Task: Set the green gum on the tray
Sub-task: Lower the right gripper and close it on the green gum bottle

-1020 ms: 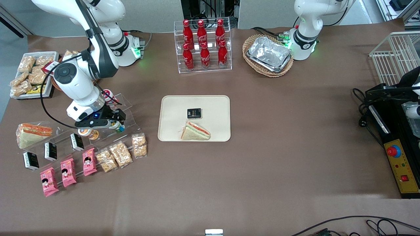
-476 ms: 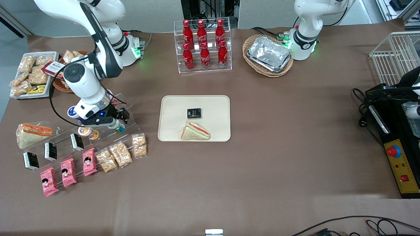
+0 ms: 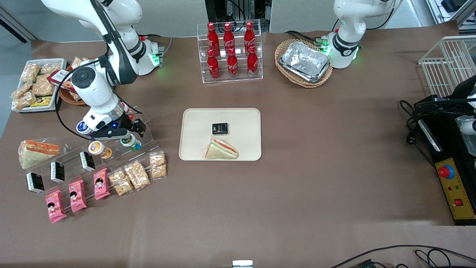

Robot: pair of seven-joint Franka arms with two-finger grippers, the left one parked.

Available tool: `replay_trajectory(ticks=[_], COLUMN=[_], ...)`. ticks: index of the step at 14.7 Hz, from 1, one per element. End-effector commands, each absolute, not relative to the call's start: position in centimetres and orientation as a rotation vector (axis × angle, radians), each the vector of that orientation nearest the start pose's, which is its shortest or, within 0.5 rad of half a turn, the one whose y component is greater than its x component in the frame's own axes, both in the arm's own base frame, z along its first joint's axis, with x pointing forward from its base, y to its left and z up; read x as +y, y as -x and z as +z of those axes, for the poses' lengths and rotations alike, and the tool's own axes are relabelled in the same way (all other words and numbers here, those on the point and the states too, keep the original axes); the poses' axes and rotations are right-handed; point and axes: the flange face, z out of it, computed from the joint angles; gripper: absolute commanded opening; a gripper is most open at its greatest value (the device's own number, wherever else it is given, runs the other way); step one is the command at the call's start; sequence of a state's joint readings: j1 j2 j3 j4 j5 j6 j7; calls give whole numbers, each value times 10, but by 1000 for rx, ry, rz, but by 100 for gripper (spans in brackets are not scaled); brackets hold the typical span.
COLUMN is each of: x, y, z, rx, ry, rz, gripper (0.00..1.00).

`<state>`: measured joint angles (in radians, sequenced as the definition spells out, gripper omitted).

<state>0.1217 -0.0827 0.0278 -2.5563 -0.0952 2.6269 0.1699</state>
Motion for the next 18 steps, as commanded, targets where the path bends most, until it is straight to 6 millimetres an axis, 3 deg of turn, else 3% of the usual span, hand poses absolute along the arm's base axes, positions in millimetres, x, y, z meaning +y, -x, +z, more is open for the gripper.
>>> replay_trajectory(ticks=[1, 4, 6, 10, 13, 18], x=[64, 64, 63, 62, 62, 68], y=[-451, -452, -456, -466, -485, -508], z=[316, 316, 321, 339, 381, 490], rx=[-82, -72, -64, -48, -18, 41], ry=[3167, 3168, 3165, 3168, 3191, 3174], rz=[-283, -278, -297, -291, -188, 56], gripper=[50, 16, 9, 9, 9, 9])
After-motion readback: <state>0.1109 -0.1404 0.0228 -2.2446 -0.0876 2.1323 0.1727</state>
